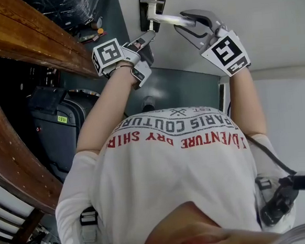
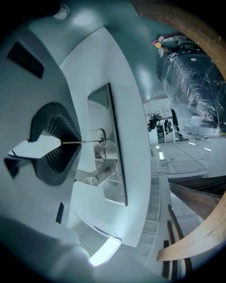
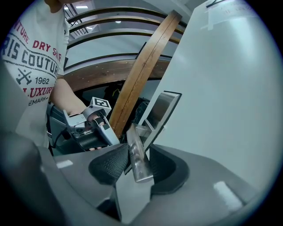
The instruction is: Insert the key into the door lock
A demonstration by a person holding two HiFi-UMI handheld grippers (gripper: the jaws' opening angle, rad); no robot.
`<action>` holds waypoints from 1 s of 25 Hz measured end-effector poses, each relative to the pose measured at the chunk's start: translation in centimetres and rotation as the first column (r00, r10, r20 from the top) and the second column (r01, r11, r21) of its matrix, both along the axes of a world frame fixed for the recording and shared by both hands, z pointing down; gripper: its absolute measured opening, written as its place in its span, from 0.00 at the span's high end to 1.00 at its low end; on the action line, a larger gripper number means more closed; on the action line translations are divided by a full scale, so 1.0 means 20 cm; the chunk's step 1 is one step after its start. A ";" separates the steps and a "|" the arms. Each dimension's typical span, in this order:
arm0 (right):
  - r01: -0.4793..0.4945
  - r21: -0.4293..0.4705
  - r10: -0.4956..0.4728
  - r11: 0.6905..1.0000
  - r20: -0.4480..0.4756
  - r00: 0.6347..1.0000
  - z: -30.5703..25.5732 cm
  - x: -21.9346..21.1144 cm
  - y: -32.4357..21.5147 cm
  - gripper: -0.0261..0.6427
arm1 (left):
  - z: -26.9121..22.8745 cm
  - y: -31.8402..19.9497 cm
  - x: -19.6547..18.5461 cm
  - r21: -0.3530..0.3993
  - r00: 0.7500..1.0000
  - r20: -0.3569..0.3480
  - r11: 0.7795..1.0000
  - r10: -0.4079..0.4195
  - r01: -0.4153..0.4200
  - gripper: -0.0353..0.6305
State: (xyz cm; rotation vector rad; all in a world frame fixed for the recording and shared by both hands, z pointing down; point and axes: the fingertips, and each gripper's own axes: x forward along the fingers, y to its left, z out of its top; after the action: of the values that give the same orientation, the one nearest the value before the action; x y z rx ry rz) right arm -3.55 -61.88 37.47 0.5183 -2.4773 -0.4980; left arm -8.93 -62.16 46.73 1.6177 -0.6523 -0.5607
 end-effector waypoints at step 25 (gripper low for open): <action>0.025 -0.019 -0.024 1.000 0.002 1.000 0.02 0.00 0.00 0.76 | 0.00 -0.16 -0.01 -0.026 0.999 -0.031 1.000 -0.015 0.015 0.91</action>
State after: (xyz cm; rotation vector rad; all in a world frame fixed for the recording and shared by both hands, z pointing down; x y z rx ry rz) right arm -3.46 -61.90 37.78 0.4818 -2.4905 -0.4838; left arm -9.07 -65.34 46.64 1.5783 -0.6469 -0.5848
